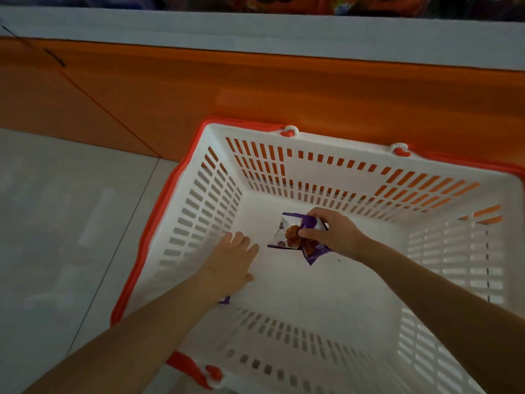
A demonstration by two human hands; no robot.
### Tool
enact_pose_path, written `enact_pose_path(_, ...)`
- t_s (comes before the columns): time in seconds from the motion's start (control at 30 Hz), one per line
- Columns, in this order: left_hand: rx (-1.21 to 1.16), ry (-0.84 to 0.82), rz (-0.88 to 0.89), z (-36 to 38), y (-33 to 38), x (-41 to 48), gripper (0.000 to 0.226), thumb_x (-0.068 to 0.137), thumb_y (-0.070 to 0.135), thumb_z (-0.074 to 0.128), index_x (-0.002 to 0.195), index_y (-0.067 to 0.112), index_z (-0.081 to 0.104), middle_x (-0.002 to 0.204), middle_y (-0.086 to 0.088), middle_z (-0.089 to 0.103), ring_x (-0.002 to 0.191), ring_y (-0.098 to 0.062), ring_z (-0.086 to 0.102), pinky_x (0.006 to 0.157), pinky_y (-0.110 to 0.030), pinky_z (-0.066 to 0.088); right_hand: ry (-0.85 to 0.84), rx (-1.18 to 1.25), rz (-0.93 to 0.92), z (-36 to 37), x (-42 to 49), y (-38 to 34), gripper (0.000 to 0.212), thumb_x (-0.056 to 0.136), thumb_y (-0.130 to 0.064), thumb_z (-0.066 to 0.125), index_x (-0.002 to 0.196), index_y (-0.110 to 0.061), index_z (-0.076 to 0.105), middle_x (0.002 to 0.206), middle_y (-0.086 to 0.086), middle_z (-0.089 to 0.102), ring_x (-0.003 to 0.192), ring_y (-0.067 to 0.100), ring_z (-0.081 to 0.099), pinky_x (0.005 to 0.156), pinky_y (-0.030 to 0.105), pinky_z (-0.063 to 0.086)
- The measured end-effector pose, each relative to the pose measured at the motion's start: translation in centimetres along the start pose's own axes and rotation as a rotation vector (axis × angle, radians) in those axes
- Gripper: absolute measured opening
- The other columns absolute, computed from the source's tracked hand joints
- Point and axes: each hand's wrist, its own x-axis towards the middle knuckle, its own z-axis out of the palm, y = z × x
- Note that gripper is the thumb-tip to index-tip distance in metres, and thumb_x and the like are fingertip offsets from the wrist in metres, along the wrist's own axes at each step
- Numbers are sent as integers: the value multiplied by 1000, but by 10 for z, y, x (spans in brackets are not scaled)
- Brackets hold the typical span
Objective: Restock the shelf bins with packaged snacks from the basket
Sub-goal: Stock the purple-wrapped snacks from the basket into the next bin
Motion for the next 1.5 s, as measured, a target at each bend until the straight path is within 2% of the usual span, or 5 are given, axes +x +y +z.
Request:
enact_pose_path(0.27,130,-66,-148,6,3,6,27,85,28,64,107,13,64,105,-4,63,111,-18,51,97,-23,33,-65,4,-62,10,12,1,15,87,-31,67,94,-25,56,92,-4,58,85,16,54,73,29,45)
enact_pose_path(0.4,16,-335,-76,7,13,14,30,93,7,51,122,4,52,127,-13,43,118,-30,42,99,-36,31,-81,7,-39,6,9,7,16,87,-30,66,97,-24,55,96,-2,58,87,16,54,74,27,45)
enact_pose_path(0.77,-992,255,-118,-63,13,17,38,76,20,78,108,17,58,103,2,62,93,-16,57,81,-33,49,30,-80,29,-31,-7,4,24,87,-31,66,108,-24,55,123,2,56,116,22,50,85,23,37)
enact_pose_path(1.13,-954,467,-59,-108,17,28,60,86,27,68,137,27,37,141,7,44,125,-11,47,91,-16,38,240,-134,94,-67,-30,-23,36,89,-33,62,123,-24,52,123,-4,58,100,13,57,86,24,47)
enact_pose_path(1.5,-712,261,136,-149,8,12,41,91,30,60,126,29,39,133,13,36,112,-5,49,75,-4,39,145,-110,155,-92,-73,-45,24,91,-26,61,114,-24,56,130,-5,55,111,13,54,85,20,46)
